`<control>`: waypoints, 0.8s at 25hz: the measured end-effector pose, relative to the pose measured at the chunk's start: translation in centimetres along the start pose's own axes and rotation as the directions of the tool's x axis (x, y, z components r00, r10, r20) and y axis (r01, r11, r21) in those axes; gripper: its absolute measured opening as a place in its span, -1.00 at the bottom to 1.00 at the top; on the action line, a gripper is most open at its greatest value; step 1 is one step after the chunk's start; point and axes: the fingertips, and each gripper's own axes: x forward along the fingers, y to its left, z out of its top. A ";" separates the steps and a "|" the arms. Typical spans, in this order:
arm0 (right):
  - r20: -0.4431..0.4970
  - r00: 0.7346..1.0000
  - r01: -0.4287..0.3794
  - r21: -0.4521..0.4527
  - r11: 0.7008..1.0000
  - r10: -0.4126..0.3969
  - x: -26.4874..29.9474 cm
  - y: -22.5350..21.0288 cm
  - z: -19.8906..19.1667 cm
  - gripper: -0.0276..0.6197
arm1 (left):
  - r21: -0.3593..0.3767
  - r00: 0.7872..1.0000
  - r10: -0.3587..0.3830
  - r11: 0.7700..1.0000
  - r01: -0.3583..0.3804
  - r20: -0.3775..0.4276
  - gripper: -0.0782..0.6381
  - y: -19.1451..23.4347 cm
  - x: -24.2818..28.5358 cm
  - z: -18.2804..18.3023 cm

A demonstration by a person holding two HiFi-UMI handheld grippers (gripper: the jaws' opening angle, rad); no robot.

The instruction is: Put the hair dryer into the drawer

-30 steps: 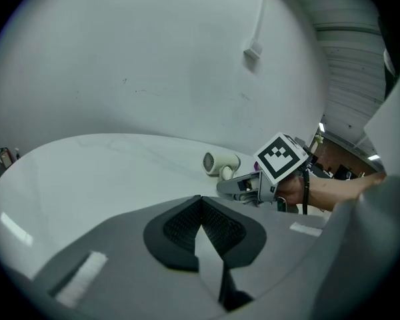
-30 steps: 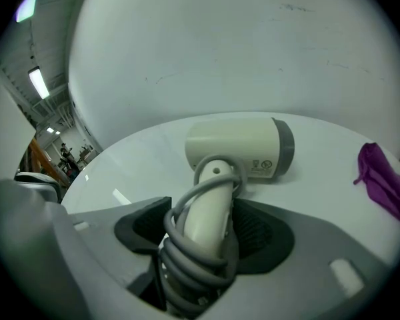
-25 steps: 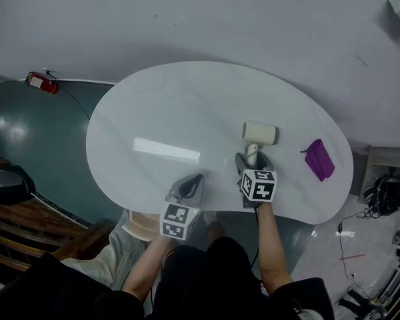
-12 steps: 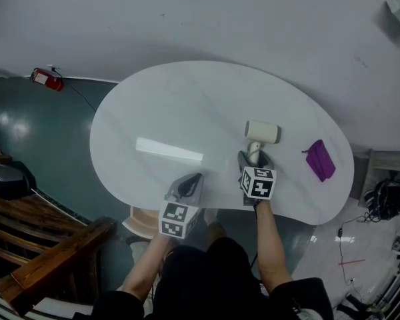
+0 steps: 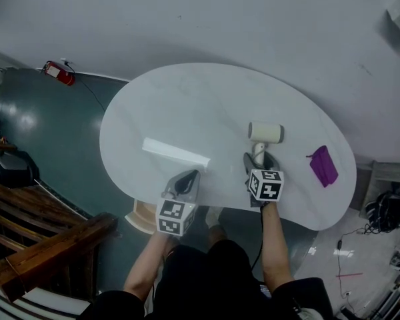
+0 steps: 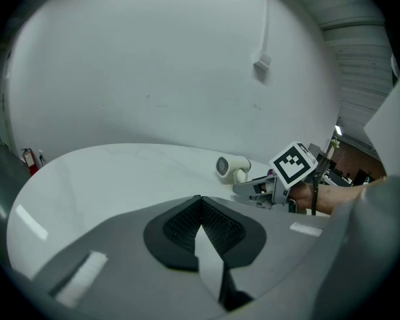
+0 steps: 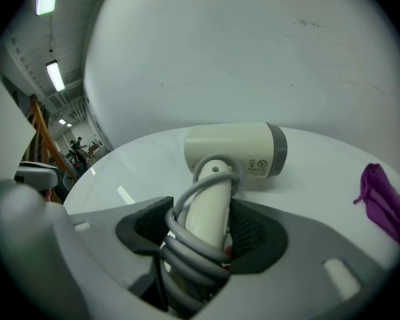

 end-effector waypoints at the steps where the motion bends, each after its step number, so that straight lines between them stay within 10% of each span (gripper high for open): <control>1: 0.008 1.000 -0.012 -0.012 1.000 0.012 -0.3 0.5 0.4 -0.11 | 0.000 1.000 0.010 1.000 -0.010 0.006 -0.76 0.2 -0.4 0.2; 20: 0.027 0.965 -0.249 -0.225 0.942 0.261 -4.5 14.8 4.0 -0.11 | -0.098 0.958 0.249 0.967 -0.237 0.143 -0.76 6.1 -11.4 1.8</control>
